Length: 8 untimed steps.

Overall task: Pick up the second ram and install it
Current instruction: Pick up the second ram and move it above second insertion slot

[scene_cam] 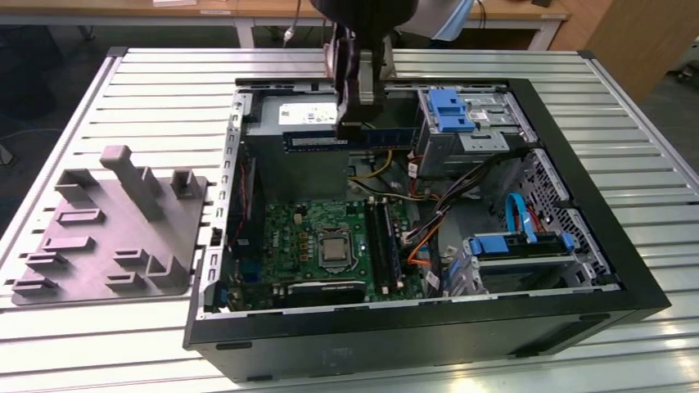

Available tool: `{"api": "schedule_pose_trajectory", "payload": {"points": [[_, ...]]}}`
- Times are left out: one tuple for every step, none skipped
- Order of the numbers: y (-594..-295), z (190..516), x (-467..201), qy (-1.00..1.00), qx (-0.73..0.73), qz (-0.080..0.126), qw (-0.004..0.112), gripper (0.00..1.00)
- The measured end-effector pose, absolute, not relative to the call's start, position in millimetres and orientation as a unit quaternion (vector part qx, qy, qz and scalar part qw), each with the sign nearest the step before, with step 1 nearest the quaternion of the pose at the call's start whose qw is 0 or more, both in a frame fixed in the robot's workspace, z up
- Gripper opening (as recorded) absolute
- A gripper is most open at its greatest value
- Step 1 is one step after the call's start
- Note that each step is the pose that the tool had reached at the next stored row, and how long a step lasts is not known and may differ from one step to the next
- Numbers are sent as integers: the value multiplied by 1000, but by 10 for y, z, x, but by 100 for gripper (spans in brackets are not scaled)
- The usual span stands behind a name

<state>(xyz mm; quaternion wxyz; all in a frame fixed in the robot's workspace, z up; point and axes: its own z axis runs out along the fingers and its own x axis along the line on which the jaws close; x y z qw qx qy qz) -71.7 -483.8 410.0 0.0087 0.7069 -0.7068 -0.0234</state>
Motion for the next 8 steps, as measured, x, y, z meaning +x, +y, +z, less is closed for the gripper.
{"api": "schedule_pose_trajectory", "payload": {"points": [[-4838,4091,-706,-707,707,-23,9,11],[-4838,4083,-694,-707,707,-23,9,11],[-4838,4075,-681,-707,707,-23,9,11],[-4838,4067,-666,-707,707,-23,9,11],[-4838,4059,-651,-707,707,-23,9,11],[-4838,4050,-639,-707,707,-23,9,11],[-4838,4043,-627,-707,707,-23,9,11],[-4838,4035,-614,-707,707,-23,9,11]]}}
